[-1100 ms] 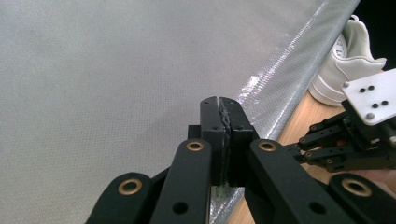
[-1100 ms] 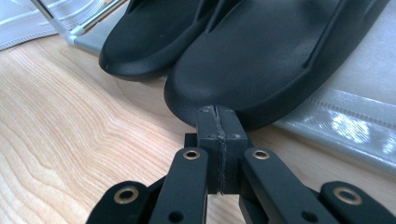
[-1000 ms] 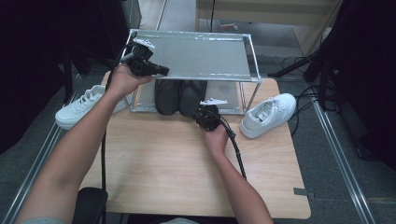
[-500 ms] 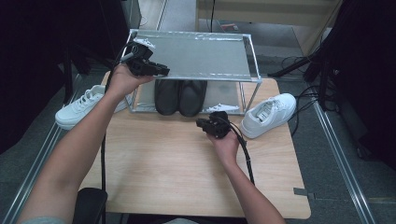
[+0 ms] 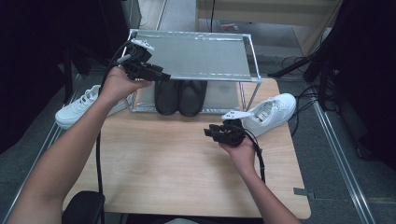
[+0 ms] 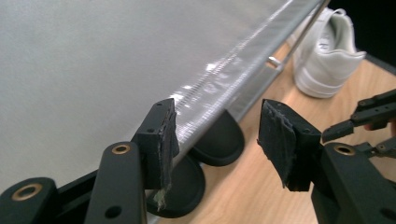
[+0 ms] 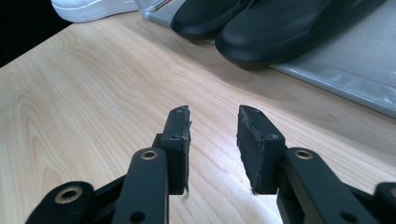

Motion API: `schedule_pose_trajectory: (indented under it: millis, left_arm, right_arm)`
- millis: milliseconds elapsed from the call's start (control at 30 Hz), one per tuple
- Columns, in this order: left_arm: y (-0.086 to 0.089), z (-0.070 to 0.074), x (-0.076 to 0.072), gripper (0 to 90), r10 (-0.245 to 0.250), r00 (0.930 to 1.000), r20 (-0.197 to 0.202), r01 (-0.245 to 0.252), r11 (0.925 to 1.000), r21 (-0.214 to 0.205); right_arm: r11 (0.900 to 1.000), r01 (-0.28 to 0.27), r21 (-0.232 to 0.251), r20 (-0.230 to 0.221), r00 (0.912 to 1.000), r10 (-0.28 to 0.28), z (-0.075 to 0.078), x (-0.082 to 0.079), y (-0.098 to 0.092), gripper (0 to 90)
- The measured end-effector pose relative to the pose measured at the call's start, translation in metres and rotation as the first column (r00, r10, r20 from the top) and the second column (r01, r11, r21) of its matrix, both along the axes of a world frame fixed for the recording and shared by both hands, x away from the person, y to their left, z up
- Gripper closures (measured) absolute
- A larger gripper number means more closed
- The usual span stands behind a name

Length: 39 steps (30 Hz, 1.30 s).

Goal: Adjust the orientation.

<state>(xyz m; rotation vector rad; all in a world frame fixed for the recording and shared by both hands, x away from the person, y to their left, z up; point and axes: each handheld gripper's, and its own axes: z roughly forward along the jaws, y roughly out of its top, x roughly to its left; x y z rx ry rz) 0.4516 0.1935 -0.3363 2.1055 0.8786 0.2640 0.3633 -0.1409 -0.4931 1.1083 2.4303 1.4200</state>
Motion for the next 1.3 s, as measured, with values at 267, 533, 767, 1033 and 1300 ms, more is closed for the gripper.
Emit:
schedule_pose_trajectory:
  millis: [267,533,767,1033,1300]
  left_arm:
    - [-0.003,-0.012,-0.029,44.2,-0.023,0.9997,0.009,0.023,0.9997,-0.002]
    - [0.003,-0.034,-0.056,42.9,-0.031,0.9995,0.005,0.031,0.9992,0.024]
    - [0.019,-0.06,-0.072,42.4,-0.011,0.9995,-0.03,0.011,0.9999,0.004]
    - [0.04,-0.085,-0.081,40.9,0.02,0.9979,-0.061,-0.022,0.9996,-0.017]
    - [0.064,-0.096,-0.086,41.0,0.062,0.9964,-0.058,-0.063,0.9974,-0.033]
  right_arm:
    - [1.0,-0.002,0.001,-0.007,1.0,0.002,0.0,-0.007,-0.017,64.1]
    - [0.9996,-0.004,0.027,-0.014,0.9999,0.004,0.004,-0.012,-0.027,60.9]
    - [0.9996,-0.024,0.016,-0.011,0.9996,0.024,0.003,-0.017,-0.031,56.9]
    - [0.999,-0.045,0.001,0.011,0.999,0.044,0.002,-0.017,-0.036,51.0]
    - [0.9988,-0.047,0.009,0.034,0.9983,0.047,0.003,-0.014,-0.037,51.0]
